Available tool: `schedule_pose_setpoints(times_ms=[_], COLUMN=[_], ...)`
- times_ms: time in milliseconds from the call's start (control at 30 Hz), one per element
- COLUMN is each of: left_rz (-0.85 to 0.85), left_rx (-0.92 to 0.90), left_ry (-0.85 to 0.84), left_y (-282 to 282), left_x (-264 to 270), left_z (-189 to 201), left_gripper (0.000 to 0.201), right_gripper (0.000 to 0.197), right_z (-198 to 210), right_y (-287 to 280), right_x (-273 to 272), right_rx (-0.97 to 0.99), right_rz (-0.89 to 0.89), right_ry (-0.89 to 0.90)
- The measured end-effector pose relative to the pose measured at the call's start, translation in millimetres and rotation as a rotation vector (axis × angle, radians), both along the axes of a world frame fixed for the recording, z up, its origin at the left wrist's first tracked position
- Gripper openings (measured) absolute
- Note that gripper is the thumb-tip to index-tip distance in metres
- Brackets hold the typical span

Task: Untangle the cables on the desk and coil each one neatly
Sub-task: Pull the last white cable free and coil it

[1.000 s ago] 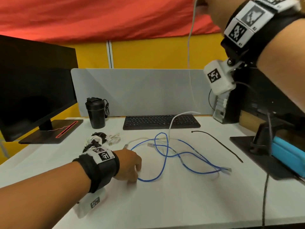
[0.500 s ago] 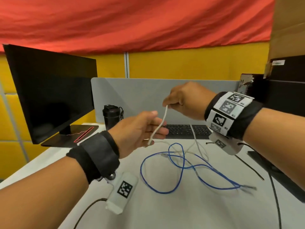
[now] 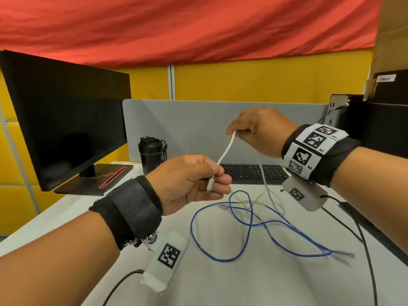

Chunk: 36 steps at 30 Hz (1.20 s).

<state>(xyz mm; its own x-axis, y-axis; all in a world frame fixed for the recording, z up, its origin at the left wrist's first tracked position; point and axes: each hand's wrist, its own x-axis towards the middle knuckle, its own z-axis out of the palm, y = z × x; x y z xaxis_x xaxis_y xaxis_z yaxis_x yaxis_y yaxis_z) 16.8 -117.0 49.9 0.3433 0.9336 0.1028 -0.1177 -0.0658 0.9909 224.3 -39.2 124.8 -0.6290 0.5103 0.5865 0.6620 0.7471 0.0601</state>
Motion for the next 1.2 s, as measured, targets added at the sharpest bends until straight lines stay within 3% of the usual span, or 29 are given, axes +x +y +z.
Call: schedule_pose_setpoints(times_ms=[133, 233, 333, 400, 500, 533, 567, 633, 700, 800, 900, 933, 1000, 1033, 1100, 1200], left_rz=[-0.048, -0.028, -0.016, -0.059, -0.174, -0.192, -0.187, -0.12, -0.023, 0.096, 0.112, 0.05, -0.046, -0.052, 0.066, 0.212], left_rx=[-0.048, -0.034, 0.029, 0.09, 0.088, 0.089, 0.116, 0.212, 0.262, 0.227, -0.115, -0.2, -0.26, -0.254, -0.213, -0.18], left_ry=[-0.1, -0.018, 0.182, 0.413, 0.754, 0.842, 0.92, 1.023, 1.045, 0.937, 0.317, 0.111, -0.138, -0.199, -0.215, -0.076], left_y=[-4.1, -6.7, -10.1, -14.6, -20.5, -20.3, -18.4, -8.8, 3.9, 20.8, 28.6, 32.2, 41.8, 44.9, 41.4, 33.6], left_x=[2.2, 4.0, -8.2, -18.7, -22.2, -19.2, -14.9, -3.7, 7.4, 19.9, 24.9, 23.1, 16.0, 12.8, 5.5, 4.2], left_z=[-0.7, 1.1, 3.4, -1.8, -18.2, -23.4, -27.4, -30.8, -30.8, -25.5, -2.1, 9.4, 36.3, 50.8, 76.9, 98.3], left_gripper=[0.008, 0.007, 0.013, 0.016, 0.016, 0.017, 0.018, 0.018, 0.018, 0.024, 0.029, 0.041, 0.064, 0.068, 0.054, 0.027], right_gripper=[0.026, 0.022, 0.024, 0.026, 0.042, 0.046, 0.04, 0.019, 0.018, 0.021, 0.032, 0.031, 0.026, 0.026, 0.028, 0.027], right_z=[-5.9, -6.6, 0.1, 12.7, 35.1, 42.1, 48.9, 59.0, 68.9, 83.0, 81.6, 74.8, 54.5, 43.1, 19.9, -12.0], right_y=[8.9, 16.5, 30.0, 37.7, 39.3, 37.9, 37.5, 35.2, 22.9, 2.4, -20.5, -28.8, -44.4, -52.4, -66.9, -77.1], right_x=[3.2, 7.3, 20.8, 35.4, 47.3, 45.0, 40.9, 30.5, 20.7, 19.2, 18.4, 14.6, 5.0, 1.7, -3.7, -2.1], right_rx=[-0.086, -0.153, -0.095, -0.132, -0.223, -0.269, -0.336, -0.571, -0.74, -0.896, -0.993, -0.982, -0.929, -0.896, -0.834, -0.901], right_rz=[-0.084, -0.149, -0.363, -0.523, -0.747, -0.748, -0.675, -0.346, -0.037, 0.304, 0.401, 0.385, 0.329, 0.288, 0.199, 0.131], right_ry=[0.082, 0.243, 0.3, 0.323, 0.173, 0.179, 0.265, 0.711, 1.052, 1.167, 1.0, 0.882, 0.605, 0.461, 0.146, -0.123])
